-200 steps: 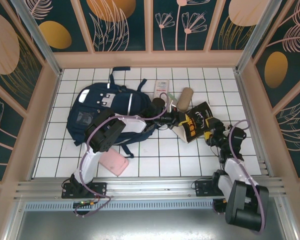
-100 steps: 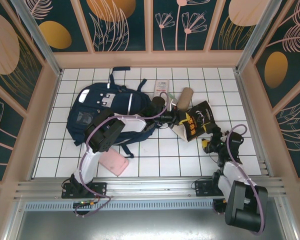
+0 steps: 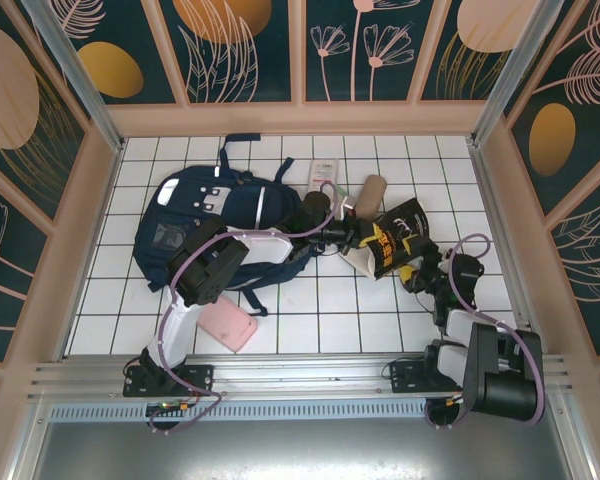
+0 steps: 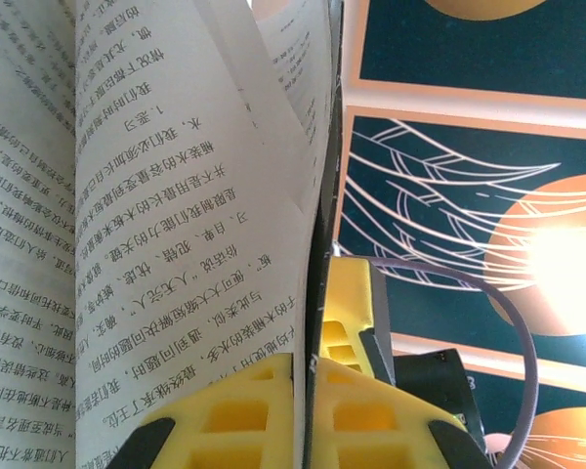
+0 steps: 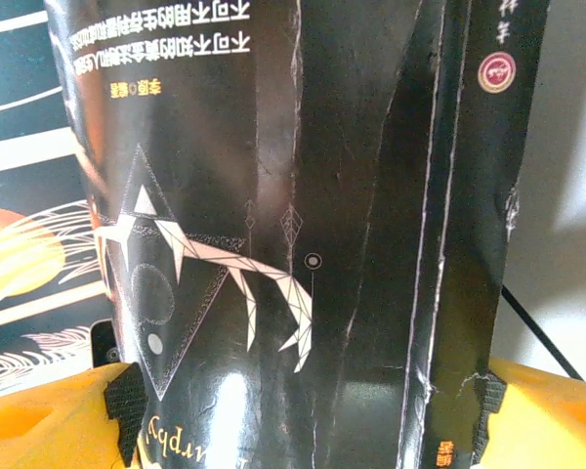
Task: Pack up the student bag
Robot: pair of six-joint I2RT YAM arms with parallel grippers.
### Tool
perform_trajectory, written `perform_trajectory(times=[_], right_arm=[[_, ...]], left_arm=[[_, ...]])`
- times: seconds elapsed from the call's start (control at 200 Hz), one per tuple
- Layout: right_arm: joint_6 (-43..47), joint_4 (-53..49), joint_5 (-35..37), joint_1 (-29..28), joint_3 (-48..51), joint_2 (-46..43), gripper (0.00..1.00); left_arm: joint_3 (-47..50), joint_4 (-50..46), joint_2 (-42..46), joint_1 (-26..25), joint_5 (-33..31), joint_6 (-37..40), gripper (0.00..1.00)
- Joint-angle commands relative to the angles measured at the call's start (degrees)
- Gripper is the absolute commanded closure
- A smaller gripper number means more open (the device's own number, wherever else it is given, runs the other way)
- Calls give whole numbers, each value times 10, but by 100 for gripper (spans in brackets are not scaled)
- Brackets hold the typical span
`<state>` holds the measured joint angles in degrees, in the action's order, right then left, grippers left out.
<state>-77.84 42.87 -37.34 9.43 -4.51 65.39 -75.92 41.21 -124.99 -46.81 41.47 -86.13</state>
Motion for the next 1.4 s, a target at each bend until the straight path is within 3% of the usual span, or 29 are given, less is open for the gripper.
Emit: perform_trajectory(times=[0.0,0.23,0.4,0.591,0.831,1.096,1.236,1.396], right_arm=[[-20,104,1,-6,-18,7,19],[-18,105,32,-6,-8,-38,29],[5,42,41,-5,-12,-92,31],[19,32,33,-5,4,-124,26],[30,36,29,-5,18,-113,11],[30,61,25,-6,17,-78,11],[25,82,28,-14,20,-61,19],[29,82,38,-19,23,-48,41]], left_arm=[[-11,27,19,-6,13,-10,99],[-2,-14,16,-6,15,24,99],[-3,-44,12,-1,13,52,97],[-4,-59,10,5,12,65,96],[5,-81,-7,8,5,89,93],[18,-84,-40,7,-3,102,93],[23,-99,-53,7,0,116,91],[24,-102,-57,6,2,121,90]])
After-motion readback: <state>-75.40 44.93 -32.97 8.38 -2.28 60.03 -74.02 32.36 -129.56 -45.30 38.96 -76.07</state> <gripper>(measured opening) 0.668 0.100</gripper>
